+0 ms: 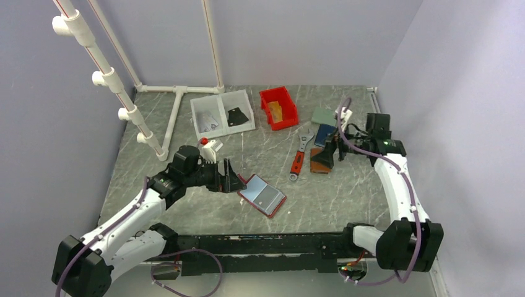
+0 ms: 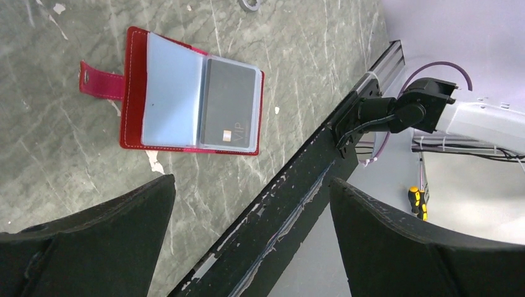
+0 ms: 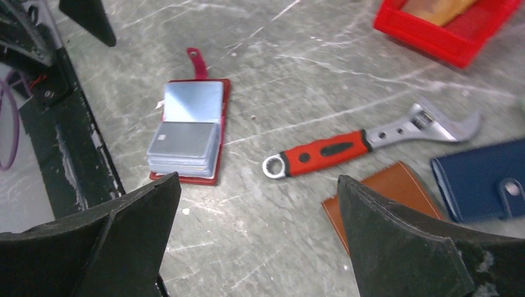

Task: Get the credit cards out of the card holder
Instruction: Place the credit card in the storage box, then remove the credit card from the card holder.

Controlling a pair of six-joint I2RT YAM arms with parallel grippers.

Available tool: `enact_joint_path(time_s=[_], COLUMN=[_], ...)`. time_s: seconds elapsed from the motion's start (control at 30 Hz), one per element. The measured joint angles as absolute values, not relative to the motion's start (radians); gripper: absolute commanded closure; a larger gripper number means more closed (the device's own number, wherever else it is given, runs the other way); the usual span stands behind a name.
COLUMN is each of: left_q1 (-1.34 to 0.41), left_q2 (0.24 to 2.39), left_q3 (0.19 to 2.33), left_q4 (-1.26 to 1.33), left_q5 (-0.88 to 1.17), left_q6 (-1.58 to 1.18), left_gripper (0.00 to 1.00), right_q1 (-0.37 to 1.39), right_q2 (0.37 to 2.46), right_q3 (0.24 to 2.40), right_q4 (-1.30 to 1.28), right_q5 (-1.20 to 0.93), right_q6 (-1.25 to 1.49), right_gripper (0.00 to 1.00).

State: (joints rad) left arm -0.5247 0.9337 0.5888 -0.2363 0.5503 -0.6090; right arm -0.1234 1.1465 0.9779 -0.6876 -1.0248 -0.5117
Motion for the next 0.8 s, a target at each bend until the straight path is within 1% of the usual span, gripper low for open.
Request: enact_joint_path(time_s=[0.23, 0.4, 0.53, 0.67, 0.8], left_q1=[-0.525, -0.543, -0.635, -0.765, -0.844], left_q2=[0.900, 0.907, 0.953, 1.036, 1.134], left_q3=[0.572, 0.586, 0.670, 0.773, 0.840], left_q4=[-0.240, -0.282, -0.362, -0.409, -0.439], left_q5=[0.514, 0.463, 0.381, 0.270, 0.182], left_q6=[-0.653, -0.670, -0.665, -0.648, -0.631], left_gripper=[0.01, 0.01, 0.00, 0.07, 0.16], right_q1=[0.069, 0.102, 0.102, 0.102, 0.107], right_q2=[1.203, 1.225, 1.234, 1.272, 1.299], right_q3=[0.990, 0.966, 0.908, 0.904, 0.904], right_q4=[-0.667, -0.585, -0.526, -0.518, -0.522], right_q5=[-0.976, -0.980, -0.979, -0.997, -1.004], right_q6=[-0.502, -0.461, -0.435, -0.434, -0.439], right_gripper=[0.00, 0.00, 0.00, 0.00, 0.00])
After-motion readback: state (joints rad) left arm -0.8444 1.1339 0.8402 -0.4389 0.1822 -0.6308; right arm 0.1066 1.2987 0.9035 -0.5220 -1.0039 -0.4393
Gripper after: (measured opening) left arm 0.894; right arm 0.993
